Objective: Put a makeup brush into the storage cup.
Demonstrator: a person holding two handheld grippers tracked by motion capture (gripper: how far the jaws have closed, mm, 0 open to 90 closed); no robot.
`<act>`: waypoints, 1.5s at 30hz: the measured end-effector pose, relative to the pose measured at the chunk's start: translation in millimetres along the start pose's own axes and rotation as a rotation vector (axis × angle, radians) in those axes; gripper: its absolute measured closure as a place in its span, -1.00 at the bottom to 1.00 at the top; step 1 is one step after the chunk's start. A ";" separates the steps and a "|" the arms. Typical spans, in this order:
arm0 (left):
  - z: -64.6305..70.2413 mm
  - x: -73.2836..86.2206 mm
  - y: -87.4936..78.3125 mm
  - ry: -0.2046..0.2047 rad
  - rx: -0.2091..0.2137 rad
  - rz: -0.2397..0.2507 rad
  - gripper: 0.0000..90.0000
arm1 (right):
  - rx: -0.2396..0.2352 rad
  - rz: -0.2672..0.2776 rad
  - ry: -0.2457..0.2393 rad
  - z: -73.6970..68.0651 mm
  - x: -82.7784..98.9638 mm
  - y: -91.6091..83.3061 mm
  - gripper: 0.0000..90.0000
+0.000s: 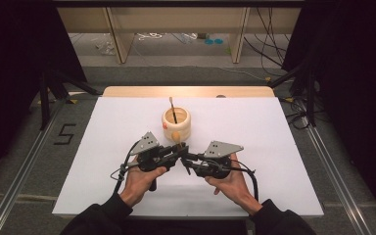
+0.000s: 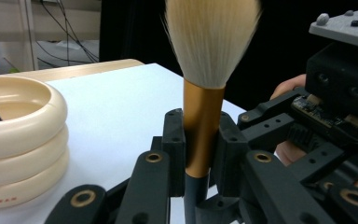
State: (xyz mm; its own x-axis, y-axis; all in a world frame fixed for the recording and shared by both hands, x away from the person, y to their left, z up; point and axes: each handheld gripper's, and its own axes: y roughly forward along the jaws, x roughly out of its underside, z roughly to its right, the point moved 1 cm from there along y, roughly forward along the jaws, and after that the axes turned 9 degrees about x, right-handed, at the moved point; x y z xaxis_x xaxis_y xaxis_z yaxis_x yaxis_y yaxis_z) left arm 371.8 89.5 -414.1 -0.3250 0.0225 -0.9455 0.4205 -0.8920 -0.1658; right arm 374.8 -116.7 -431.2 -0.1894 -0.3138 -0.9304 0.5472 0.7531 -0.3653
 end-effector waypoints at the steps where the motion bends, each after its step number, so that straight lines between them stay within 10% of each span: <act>1: 0.0 0.0 0.0 0.000 0.000 0.000 0.72 | 0.000 0.000 0.000 0.0 0.0 0.0 0.56; 17: -16.0 -7.9 -17.3 0.028 -0.090 -0.029 0.72 | 0.155 -0.084 0.041 9.1 0.6 -16.9 -0.39; 45: -37.5 -22.8 -30.8 0.037 -0.147 -0.044 0.72 | 0.257 -0.101 0.126 20.6 34.3 -63.5 -0.61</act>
State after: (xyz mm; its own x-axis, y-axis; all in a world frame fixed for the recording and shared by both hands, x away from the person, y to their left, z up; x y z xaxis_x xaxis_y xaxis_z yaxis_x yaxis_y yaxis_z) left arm 398.1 133.4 -398.0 -0.3158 0.0795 -0.9455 0.5269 -0.8140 -0.2444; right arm 350.3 -187.2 -439.3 -0.3445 -0.2933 -0.8918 0.7058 0.5454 -0.4521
